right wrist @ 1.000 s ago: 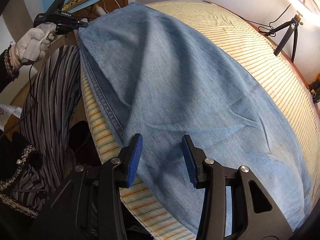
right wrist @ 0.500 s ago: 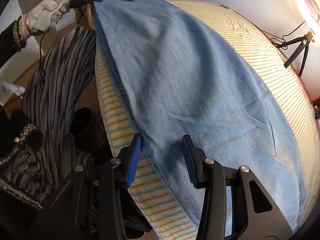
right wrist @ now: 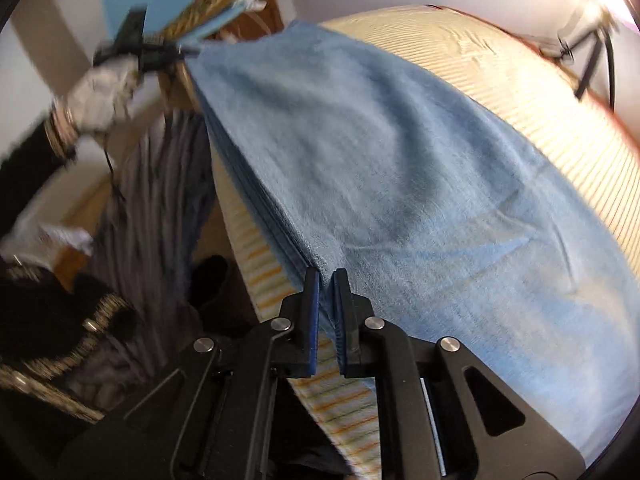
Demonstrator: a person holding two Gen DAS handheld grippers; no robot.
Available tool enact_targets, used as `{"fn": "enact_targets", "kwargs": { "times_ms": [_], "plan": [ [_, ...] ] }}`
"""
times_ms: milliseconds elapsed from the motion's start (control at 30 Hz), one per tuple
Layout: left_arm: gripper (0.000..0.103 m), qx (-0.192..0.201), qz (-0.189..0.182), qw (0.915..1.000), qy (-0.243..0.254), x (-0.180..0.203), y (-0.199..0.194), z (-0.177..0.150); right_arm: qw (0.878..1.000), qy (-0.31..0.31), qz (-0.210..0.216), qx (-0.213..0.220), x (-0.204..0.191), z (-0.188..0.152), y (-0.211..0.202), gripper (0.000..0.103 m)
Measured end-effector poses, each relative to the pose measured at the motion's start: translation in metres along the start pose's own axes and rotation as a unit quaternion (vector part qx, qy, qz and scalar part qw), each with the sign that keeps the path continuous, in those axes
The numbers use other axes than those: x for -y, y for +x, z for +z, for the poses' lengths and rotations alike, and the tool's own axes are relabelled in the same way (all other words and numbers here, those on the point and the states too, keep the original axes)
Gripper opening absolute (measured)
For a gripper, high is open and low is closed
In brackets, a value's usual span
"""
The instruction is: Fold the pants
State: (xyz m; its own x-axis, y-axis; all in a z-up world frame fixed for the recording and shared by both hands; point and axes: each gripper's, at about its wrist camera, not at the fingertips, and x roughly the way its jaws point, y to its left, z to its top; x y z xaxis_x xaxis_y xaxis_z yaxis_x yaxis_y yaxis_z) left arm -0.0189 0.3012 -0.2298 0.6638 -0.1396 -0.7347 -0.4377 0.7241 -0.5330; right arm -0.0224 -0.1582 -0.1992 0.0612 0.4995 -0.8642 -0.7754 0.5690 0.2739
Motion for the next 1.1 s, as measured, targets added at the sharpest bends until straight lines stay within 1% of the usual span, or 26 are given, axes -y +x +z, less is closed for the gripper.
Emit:
{"fn": "enact_targets", "kwargs": {
  "times_ms": [67, 133, 167, 233, 267, 333, 400, 467, 533, 600, 700, 733, 767, 800, 833, 867, 900, 933, 967, 1033, 1100],
  "plan": [
    [0.006, -0.023, 0.018, 0.9996, -0.007, -0.009, 0.015, -0.006, 1.0, -0.004, -0.001, -0.011, -0.001, -0.005, 0.008, 0.008],
    [0.007, -0.047, 0.032, 0.9984, 0.0, -0.012, 0.028, -0.011, 1.0, -0.011, -0.003, -0.022, -0.005, -0.005, 0.011, 0.008],
    [0.008, -0.044, 0.034, 0.9984, 0.004, -0.01, 0.027, -0.01, 1.0, -0.008, 0.004, -0.021, -0.004, -0.006, 0.008, 0.009],
    [0.012, -0.051, 0.042, 0.9978, 0.01, -0.005, 0.023, -0.006, 1.0, 0.004, 0.019, 0.0, 0.0, -0.006, -0.009, 0.01],
    [0.019, -0.053, 0.049, 0.9972, 0.022, -0.001, 0.019, -0.003, 1.0, 0.008, 0.021, 0.015, 0.004, -0.006, -0.02, 0.014],
    [0.02, -0.053, 0.065, 0.9947, 0.06, 0.014, 0.009, 0.005, 0.999, 0.02, 0.005, 0.048, 0.017, -0.009, -0.048, 0.034],
    [0.022, -0.052, 0.067, 0.9925, 0.088, 0.03, -0.001, 0.013, 0.995, 0.047, -0.02, 0.082, 0.039, -0.015, -0.076, 0.046],
    [0.024, -0.052, 0.061, 0.9897, 0.119, 0.052, -0.01, 0.02, 0.99, 0.083, -0.042, 0.105, 0.068, -0.024, -0.102, 0.047],
    [0.027, -0.056, 0.055, 0.9841, 0.16, 0.08, -0.014, 0.025, 0.983, 0.116, -0.073, 0.122, 0.097, -0.036, -0.126, 0.047],
    [0.03, -0.062, 0.044, 0.9789, 0.19, 0.107, -0.014, 0.026, 0.975, 0.135, -0.119, 0.128, 0.127, -0.051, -0.149, 0.047],
    [0.03, -0.065, 0.019, 0.9704, 0.232, 0.154, -0.012, 0.03, 0.965, 0.159, -0.173, 0.116, 0.168, -0.07, -0.176, 0.047],
    [0.03, -0.063, 0.01, 0.9663, 0.249, 0.173, -0.009, 0.03, 0.962, 0.163, -0.188, 0.111, 0.182, -0.075, -0.184, 0.047],
    [0.033, -0.063, 0.0, 0.963, 0.262, 0.19, -0.006, 0.029, 0.959, 0.167, -0.206, 0.104, 0.195, -0.082, -0.191, 0.049],
    [0.037, -0.065, -0.012, 0.9594, 0.274, 0.206, -0.002, 0.026, 0.954, 0.174, -0.223, 0.1, 0.21, -0.089, -0.198, 0.056],
    [0.037, -0.069, -0.026, 0.955, 0.287, 0.224, 0.004, 0.021, 0.951, 0.181, -0.23, 0.098, 0.225, -0.095, -0.205, 0.061],
    [0.037, -0.074, -0.041, 0.9499, 0.301, 0.243, 0.012, 0.013, 0.951, 0.187, -0.227, 0.096, 0.237, -0.1, -0.21, 0.064],
    [0.038, -0.078, -0.053, 0.9461, 0.31, 0.258, 0.019, 0.006, 0.952, 0.191, -0.221, 0.091, 0.251, -0.104, -0.215, 0.07],
    [0.038, -0.085, -0.069, 0.9414, 0.319, 0.276, 0.027, -0.004, 0.953, 0.194, -0.218, 0.085, 0.263, -0.108, -0.217, 0.072],
    [0.038, -0.095, -0.083, 0.9368, 0.326, 0.292, 0.037, -0.015, 0.953, 0.196, -0.218, 0.078, 0.272, -0.112, -0.218, 0.072],
    [0.038, -0.113, -0.11, 0.9262, 0.342, 0.324, 0.059, -0.038, 0.956, 0.2, -0.209, 0.049, 0.293, -0.119, -0.212, 0.072],
    [0.038, -0.131, -0.131, 0.9132, 0.363, 0.357, 0.078, -0.064, 0.961, 0.197, -0.195, 0.019, 0.306, -0.128, -0.207, 0.072]
  ]
}}
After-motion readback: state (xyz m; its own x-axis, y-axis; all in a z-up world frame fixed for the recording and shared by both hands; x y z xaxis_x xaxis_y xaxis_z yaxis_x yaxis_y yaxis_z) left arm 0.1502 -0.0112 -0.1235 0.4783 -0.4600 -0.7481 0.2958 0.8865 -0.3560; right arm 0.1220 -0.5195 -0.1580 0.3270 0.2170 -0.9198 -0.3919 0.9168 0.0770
